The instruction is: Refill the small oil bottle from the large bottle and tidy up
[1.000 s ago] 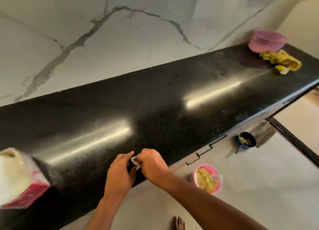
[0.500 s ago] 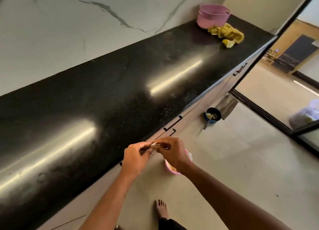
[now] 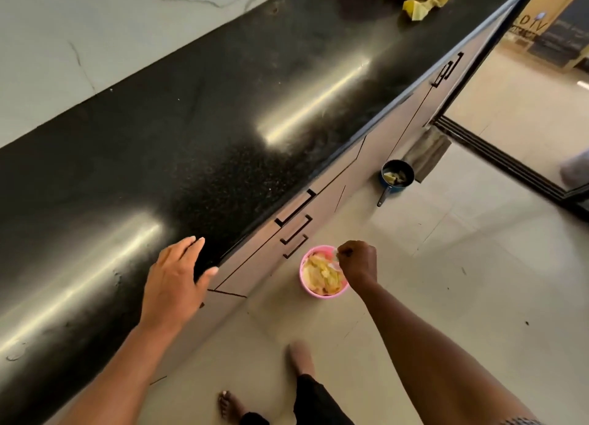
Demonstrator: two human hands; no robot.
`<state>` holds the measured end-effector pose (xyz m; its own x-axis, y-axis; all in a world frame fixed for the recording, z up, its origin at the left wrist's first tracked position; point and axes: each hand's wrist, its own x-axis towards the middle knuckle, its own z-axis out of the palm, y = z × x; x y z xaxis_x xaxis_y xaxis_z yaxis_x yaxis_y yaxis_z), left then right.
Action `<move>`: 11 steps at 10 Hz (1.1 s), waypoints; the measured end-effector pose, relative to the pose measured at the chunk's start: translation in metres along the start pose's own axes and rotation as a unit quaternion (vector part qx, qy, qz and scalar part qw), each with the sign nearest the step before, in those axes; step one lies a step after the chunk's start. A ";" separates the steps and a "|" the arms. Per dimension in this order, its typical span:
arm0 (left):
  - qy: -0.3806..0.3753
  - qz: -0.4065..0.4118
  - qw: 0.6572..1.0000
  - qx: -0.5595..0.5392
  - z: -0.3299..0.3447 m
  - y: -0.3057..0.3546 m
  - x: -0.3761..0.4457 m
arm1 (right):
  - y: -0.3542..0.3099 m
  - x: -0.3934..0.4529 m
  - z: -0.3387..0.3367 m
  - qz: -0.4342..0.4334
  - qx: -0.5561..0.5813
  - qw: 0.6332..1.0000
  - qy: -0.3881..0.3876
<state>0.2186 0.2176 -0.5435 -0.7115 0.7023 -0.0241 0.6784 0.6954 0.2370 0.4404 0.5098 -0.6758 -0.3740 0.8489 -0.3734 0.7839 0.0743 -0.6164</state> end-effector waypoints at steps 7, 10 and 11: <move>0.221 0.121 0.967 0.043 0.056 0.030 0.042 | 0.064 0.061 0.098 0.181 0.075 0.981 0.001; 0.220 0.119 0.968 0.020 0.050 0.034 0.044 | 0.069 0.038 0.094 0.180 0.112 0.977 -0.001; 0.201 0.103 0.974 0.012 0.049 0.038 0.043 | 0.064 0.015 0.080 0.152 0.092 0.984 0.003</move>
